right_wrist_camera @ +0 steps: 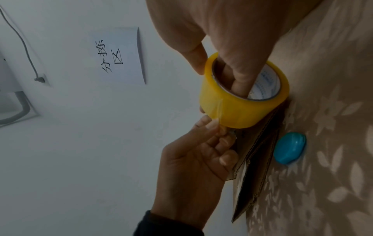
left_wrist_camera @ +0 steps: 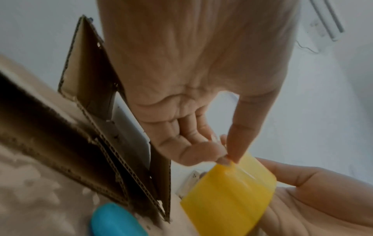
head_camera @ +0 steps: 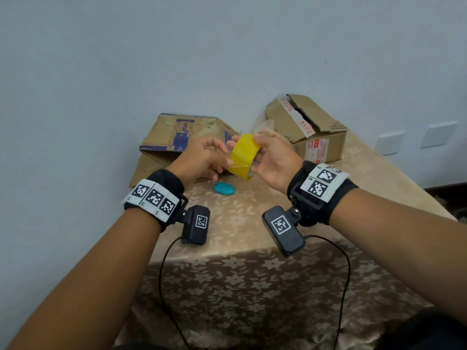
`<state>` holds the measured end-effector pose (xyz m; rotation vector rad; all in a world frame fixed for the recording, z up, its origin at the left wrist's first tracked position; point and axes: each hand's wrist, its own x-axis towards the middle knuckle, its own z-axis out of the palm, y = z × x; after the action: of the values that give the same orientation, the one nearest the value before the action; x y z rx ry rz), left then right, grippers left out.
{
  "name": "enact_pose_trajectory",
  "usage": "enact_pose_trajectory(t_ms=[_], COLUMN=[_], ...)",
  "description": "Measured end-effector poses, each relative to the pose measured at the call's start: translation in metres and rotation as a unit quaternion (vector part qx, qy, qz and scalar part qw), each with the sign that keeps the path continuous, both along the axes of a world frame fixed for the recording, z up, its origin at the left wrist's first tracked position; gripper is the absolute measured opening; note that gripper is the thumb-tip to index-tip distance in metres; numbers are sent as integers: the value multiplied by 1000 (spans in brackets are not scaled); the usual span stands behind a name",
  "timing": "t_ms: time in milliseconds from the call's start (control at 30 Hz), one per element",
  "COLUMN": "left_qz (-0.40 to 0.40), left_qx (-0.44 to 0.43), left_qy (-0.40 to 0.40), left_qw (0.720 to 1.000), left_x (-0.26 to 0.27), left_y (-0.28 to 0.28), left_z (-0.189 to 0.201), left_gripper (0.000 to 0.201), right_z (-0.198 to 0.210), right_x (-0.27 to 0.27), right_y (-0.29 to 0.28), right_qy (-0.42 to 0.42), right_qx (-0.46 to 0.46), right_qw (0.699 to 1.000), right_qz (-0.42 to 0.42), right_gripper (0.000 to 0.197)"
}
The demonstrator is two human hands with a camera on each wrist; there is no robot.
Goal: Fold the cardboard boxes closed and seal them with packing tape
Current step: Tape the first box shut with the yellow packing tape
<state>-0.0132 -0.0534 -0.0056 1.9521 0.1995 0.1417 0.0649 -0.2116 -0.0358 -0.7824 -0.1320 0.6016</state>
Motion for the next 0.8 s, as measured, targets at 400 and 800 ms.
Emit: enact_pose_trajectory(t_ms=[400,800], left_qz=[62,34], left_qx=[128,188], left_qy=[-115,-170], left_qw=[983,967], left_x=[7,7], left_y=[-6,-9], left_z=[9,6], left_gripper=[21,12], right_z=[2,1], right_x=[-16,-22], right_y=[-14,-7], right_qy=[-163,-255], right_qx=[-154,-197], right_qw=[972,937], right_qz=[69,138], right_gripper=[35,29])
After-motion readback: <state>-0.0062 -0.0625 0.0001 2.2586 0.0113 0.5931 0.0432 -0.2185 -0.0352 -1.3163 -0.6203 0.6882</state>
